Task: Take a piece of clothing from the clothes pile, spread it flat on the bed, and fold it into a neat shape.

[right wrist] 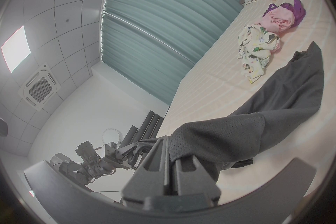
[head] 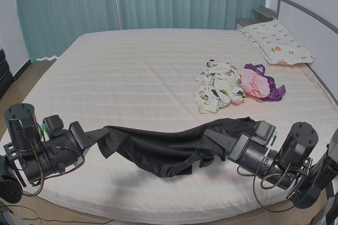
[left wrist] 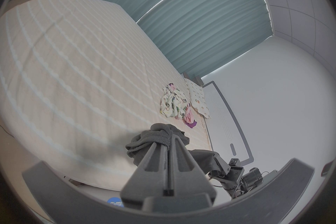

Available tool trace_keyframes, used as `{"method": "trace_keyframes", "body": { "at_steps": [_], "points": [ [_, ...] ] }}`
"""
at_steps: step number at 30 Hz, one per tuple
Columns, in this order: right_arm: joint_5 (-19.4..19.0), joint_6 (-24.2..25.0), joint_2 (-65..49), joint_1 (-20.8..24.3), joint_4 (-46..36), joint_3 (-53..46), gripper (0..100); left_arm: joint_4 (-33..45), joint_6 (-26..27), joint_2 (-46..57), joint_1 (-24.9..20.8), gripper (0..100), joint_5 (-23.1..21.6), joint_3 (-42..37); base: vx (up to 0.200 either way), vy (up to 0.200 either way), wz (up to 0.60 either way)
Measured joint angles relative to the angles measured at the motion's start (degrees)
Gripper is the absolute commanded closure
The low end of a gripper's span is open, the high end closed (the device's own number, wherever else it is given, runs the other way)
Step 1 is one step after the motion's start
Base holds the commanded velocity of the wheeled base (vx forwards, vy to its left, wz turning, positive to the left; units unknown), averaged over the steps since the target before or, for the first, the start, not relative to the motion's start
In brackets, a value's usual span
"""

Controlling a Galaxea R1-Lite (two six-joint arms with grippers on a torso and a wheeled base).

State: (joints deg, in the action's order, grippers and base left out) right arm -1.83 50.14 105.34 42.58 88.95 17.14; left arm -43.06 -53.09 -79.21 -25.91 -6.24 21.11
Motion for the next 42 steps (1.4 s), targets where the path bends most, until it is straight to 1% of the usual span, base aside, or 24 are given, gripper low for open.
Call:
{"method": "trace_keyframes", "body": {
  "at_steps": [20,25,32,38,42],
  "points": [
    [0.0,0.0,0.1,-0.2,0.0,0.0,100,0.0,0.0,0.1,0.0,100,0.1,-0.2,0.000,0.200,0.00],
    [0.1,-0.9,-0.7,-1.7,0.0,0.3,100,-0.2,0.0,0.5,0.0,100,0.7,-0.5,0.000,0.000,0.00],
    [0.2,-3.5,-2.7,-2.0,0.0,-2.9,100,-0.1,-0.2,1.1,0.0,100,0.8,-1.6,0.000,0.000,0.00],
    [-0.3,-3.4,-5.6,-1.6,0.0,-7.4,100,-0.1,-0.3,2.1,-0.3,100,0.7,-3.9,-0.200,0.000,0.00],
    [-0.3,-3.7,-8.5,0.9,0.0,-11.0,100,0.0,-0.4,3.9,-0.6,100,0.6,-5.1,-0.200,0.000,0.00]
  ]
}}
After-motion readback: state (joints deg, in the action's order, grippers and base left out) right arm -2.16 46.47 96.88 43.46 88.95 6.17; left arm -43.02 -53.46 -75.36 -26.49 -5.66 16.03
